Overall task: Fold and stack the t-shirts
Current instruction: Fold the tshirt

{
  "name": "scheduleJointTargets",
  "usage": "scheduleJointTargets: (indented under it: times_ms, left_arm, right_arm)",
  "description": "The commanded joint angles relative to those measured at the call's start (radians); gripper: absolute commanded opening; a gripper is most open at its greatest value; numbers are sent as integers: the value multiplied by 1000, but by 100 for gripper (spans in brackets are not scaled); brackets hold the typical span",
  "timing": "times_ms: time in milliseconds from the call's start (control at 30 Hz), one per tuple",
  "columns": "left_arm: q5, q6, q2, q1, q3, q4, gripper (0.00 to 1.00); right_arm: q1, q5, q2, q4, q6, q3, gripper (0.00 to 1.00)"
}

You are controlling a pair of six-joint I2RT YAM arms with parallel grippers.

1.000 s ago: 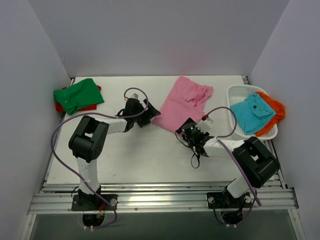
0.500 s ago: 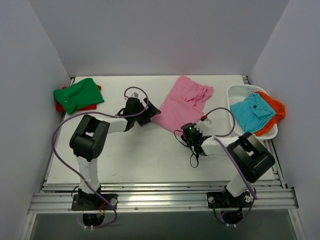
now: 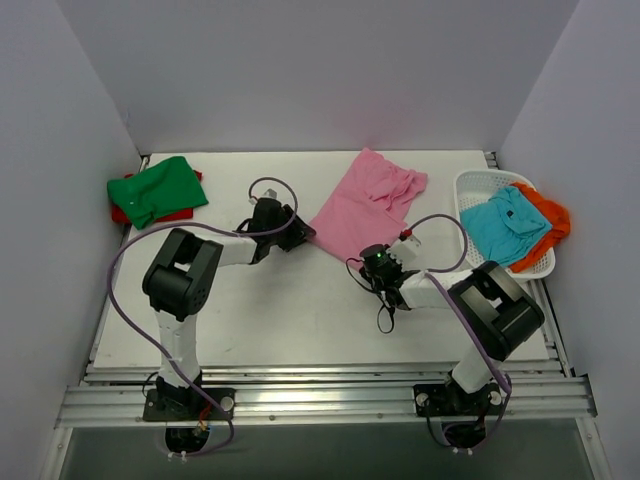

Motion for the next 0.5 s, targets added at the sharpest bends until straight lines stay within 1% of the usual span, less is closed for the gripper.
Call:
scheduleJointTargets:
  times_ms: [0, 67, 100, 133, 200, 233, 267, 467]
  left_arm:
    - [-5, 4, 18, -14, 8, 25, 47]
    - [-9, 7, 22, -18, 11, 24, 43]
    - [-12, 10, 24, -18, 15, 18, 34]
    - [-15, 17, 25, -21, 18, 13, 29]
    - [-31, 20, 25, -24, 19, 2, 17]
    - [-35, 23, 25, -24, 13, 2, 5]
    - [-48, 21, 22, -25, 5, 2, 3]
    - [-103, 15, -57, -40, -117, 67, 2]
  right_arm:
    - [-6, -15, 37, -83, -5, 2, 0]
    - [-6, -18, 39, -81, -5, 1, 0]
    - [-6, -18, 37, -80, -6, -1, 0]
    - [-6, -18, 37, -80, -7, -5, 0]
    - [-6, -21, 33, -75, -7, -10, 0]
    - [-5, -21, 31, -74, -8, -15, 0]
    - [-5, -21, 27, -72, -10, -19, 0]
    - [18, -13, -25, -86, -7, -65, 0]
